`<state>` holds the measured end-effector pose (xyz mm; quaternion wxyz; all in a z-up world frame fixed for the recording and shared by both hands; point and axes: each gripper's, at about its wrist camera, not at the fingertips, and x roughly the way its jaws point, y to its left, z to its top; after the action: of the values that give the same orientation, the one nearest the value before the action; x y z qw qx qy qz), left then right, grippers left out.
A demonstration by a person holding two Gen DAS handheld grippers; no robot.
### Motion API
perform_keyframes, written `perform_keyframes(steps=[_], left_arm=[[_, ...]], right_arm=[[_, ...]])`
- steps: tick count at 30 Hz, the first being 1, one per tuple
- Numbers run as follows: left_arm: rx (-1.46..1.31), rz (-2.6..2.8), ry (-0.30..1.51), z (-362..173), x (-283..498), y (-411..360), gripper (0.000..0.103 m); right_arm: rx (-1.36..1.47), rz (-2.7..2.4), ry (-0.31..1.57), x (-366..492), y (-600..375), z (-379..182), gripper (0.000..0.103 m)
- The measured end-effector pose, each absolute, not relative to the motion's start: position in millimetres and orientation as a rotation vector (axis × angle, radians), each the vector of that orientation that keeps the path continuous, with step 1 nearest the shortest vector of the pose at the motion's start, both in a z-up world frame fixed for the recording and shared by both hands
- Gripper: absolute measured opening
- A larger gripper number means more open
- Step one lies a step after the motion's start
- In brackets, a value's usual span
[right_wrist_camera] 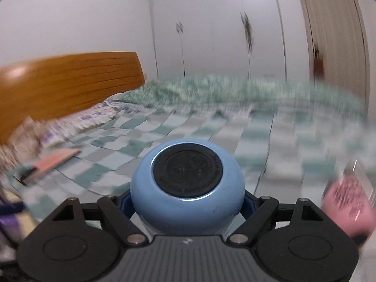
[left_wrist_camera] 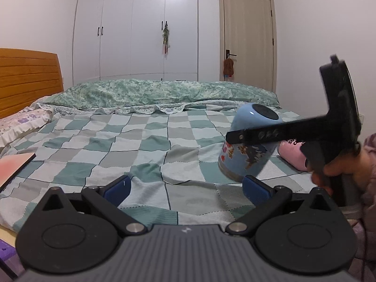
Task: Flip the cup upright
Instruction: 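Lift the light-blue cup with the right gripper and rotate it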
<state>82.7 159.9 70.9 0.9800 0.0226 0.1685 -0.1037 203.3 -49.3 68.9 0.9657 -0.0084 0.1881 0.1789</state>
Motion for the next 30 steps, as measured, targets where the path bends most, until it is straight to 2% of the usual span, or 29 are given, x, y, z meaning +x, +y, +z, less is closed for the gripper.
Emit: perform_keyframes(steps=[4,8,13,17,22,29,30], left_arm=[[0.045,-0.208,0.348,68.3,87.5,157.3,0.103],[0.049,-0.213,0.348,67.5,89.5,152.9,0.103],[0.069,-0.211,0.346,65.8,84.2,150.7,0.103],[0.053,-0.201,0.344,63.0,79.6,153.1,0.103],[0.038,-0.188,0.349,60.6,76.3,152.3,0.103],[0.041,-0.185,0.352,60.7,72.6,149.6,0.103],[0.04,-0.185,0.351,60.4,72.3,149.9,0.103]], right_arm=[[-0.146,0.351,0.348,196.9,-40.7,49.5,0.083],[-0.101,0.38,0.449,186.5,-54.2,25.6,0.083],[-0.104,0.402,0.435,149.7,-75.7,17.1,0.083],[-0.071,0.406,0.518,138.8,-91.9,9.2,0.084],[0.074,0.428,0.733,154.3,-110.2,-5.9,0.084],[0.139,0.481,0.844,186.7,-111.8,15.4,0.091],[0.129,0.48,0.85,191.9,-108.9,16.6,0.086]])
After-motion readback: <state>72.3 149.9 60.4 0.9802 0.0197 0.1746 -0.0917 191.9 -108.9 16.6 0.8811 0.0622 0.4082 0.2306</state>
